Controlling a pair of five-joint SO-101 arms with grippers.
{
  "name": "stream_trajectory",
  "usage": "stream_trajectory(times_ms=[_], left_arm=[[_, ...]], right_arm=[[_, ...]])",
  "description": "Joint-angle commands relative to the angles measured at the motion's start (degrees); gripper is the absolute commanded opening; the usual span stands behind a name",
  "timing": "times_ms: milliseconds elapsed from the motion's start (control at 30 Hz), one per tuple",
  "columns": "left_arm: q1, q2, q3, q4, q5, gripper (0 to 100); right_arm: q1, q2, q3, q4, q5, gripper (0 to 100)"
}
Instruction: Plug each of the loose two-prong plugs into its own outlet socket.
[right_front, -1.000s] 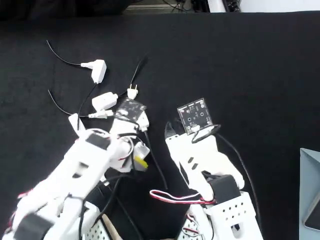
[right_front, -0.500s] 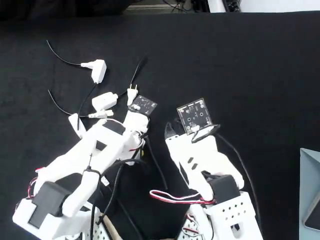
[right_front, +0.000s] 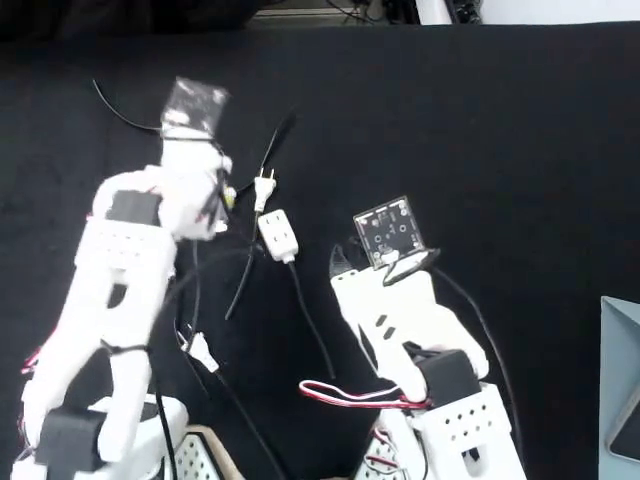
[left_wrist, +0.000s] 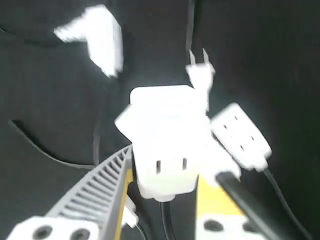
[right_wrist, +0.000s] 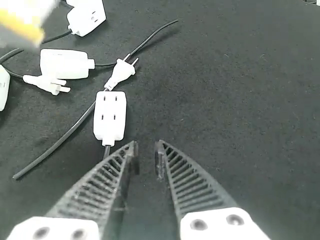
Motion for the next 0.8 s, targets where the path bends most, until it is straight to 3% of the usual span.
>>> stream_trajectory(times_ms=[0, 167, 567, 767], left_arm=[[-2.9, 6.6, -13.4, -0.1, -0.4, 3], [-5.2, 21.5, -30.3, -0.1, -2.2, 3], [-7.3, 55.5, -67.1, 0.4, -36.0, 3], [-7.3, 67.6, -77.2, 0.4, -42.2, 5]], right_arm=[[0.4, 0.1, -0.2, -1.0, -0.2, 6.0], [0.4, 0.1, 0.9, -1.4, -0.2, 6.0], [0.4, 0.1, 0.8, -1.4, -0.2, 6.0], [0.4, 0.1, 0.8, -1.4, -0.2, 6.0]])
